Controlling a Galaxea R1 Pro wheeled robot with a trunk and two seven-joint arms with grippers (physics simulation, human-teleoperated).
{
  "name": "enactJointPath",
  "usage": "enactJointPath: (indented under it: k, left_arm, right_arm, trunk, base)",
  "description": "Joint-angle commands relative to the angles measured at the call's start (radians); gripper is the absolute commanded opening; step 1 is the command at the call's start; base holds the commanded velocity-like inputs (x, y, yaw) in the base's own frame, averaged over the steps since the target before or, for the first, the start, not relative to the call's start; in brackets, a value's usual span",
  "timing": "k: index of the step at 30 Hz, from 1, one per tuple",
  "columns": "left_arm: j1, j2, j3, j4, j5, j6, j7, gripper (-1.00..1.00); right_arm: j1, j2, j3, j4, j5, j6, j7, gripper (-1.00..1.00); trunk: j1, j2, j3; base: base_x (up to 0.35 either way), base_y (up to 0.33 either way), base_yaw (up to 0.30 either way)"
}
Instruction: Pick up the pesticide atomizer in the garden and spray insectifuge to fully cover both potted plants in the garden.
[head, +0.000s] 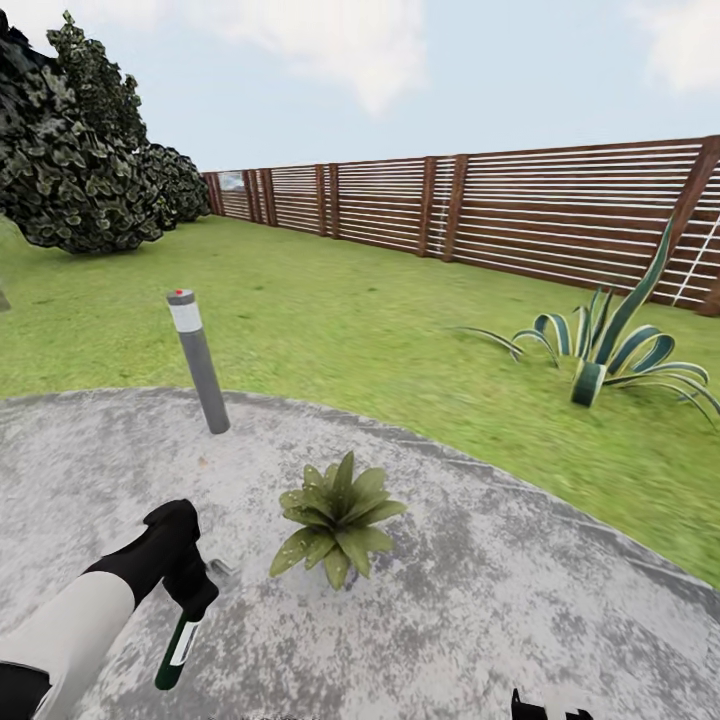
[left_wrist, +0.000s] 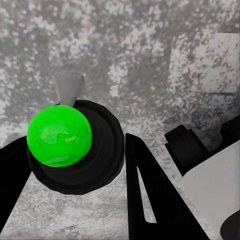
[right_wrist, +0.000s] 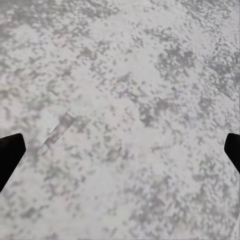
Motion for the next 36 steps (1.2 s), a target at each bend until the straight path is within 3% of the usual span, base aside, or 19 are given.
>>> enactJointPath:
  k: [1, 6, 21, 26, 36]
  left_arm:
    - [-0.001, 0.001, -0.004, -0.002, -0.006, 0.007, -0.01, -1.0]
    - [-0.001, 0.001, -0.004, -0.003, -0.006, 0.007, -0.01, -1.0]
    - [-0.001, 0.003, -0.005, -0.003, -0.006, 0.007, -0.01, -1.0]
    - [-0.001, 0.001, -0.005, -0.003, -0.007, 0.007, -0.01, -1.0]
    - [-0.001, 0.0, -0.002, -0.002, -0.007, 0.007, -0.01, -1.0]
  right_arm:
    - [0.0, 0.0, -0.001, 0.0, -0.002, -0.004, 0.0, 1.0]
    - [0.0, 0.0, -0.001, 0.0, -0.002, -0.004, 0.0, 1.0]
    - [0.0, 0.0, -0.001, 0.0, -0.002, -0.004, 0.001, 1.0]
    - [0.0, -0.001, -0.001, 0.0, -0.002, -0.004, 0.001, 1.0]
    - [0.0, -0.008, -0.001, 0.002, 0.0, -0.004, 0.001, 1.0]
  trunk:
    - [0.0, 0.0, -0.001]
    - [0.0, 0.0, -0.001]
    - [0.0, 0.0, -0.001]
    - [0.0, 0.0, -0.001]
    - [0.0, 0.0, -0.001]
  base:
    - [0.0, -0.217, 0.279]
    - [0.0, -0.261, 0.252]
    - [0.006, -0.271, 0.057]
    - [0.147, -0.251, 0.21]
    - [0.218, -0.215, 0.012]
